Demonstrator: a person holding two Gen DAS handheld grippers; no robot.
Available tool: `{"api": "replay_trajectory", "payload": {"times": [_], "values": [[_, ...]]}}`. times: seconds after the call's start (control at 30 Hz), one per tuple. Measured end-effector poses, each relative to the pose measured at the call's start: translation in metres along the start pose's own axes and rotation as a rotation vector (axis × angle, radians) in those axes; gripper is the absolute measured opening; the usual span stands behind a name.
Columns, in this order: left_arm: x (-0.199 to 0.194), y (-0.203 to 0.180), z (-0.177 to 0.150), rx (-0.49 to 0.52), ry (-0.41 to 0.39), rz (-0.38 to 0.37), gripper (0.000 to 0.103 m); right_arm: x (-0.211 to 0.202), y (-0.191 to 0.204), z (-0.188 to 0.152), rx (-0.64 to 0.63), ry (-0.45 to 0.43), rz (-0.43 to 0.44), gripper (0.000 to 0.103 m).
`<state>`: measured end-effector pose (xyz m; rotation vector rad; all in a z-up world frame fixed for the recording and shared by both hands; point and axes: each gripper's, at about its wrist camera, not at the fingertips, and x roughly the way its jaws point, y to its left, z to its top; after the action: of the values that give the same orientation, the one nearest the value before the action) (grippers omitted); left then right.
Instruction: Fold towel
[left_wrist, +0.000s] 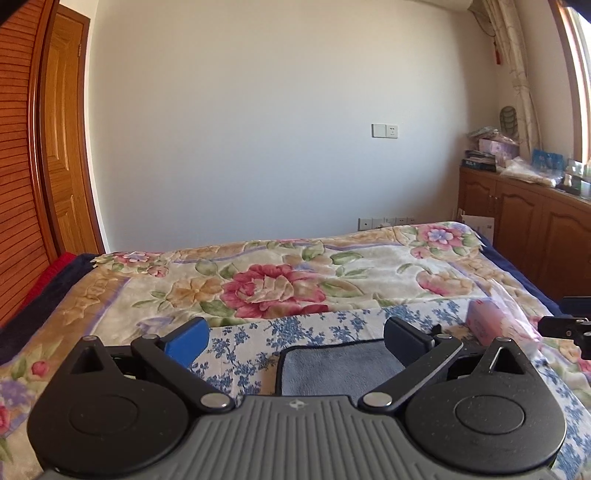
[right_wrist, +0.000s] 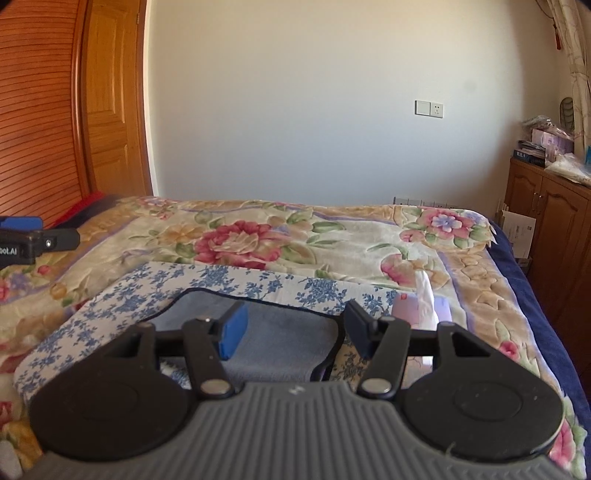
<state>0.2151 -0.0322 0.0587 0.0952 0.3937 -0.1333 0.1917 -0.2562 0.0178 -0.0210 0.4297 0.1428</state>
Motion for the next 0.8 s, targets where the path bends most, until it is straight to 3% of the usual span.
{"api": "replay_trajectory", "payload": {"times": [0.47, 0.8], "values": [[-0.070, -0.018, -0.005, 0.056, 0.009, -0.035, 0.103, -0.058, 0.028, -0.022, -0.001, -0.019, 0.002, 0.059], [-0.107, -0.024, -0.033, 0.067, 0.004, -0.022, 0.103, -0.095, 0.040, -0.026, -0.023, -0.048, 0.000, 0.064]]}}
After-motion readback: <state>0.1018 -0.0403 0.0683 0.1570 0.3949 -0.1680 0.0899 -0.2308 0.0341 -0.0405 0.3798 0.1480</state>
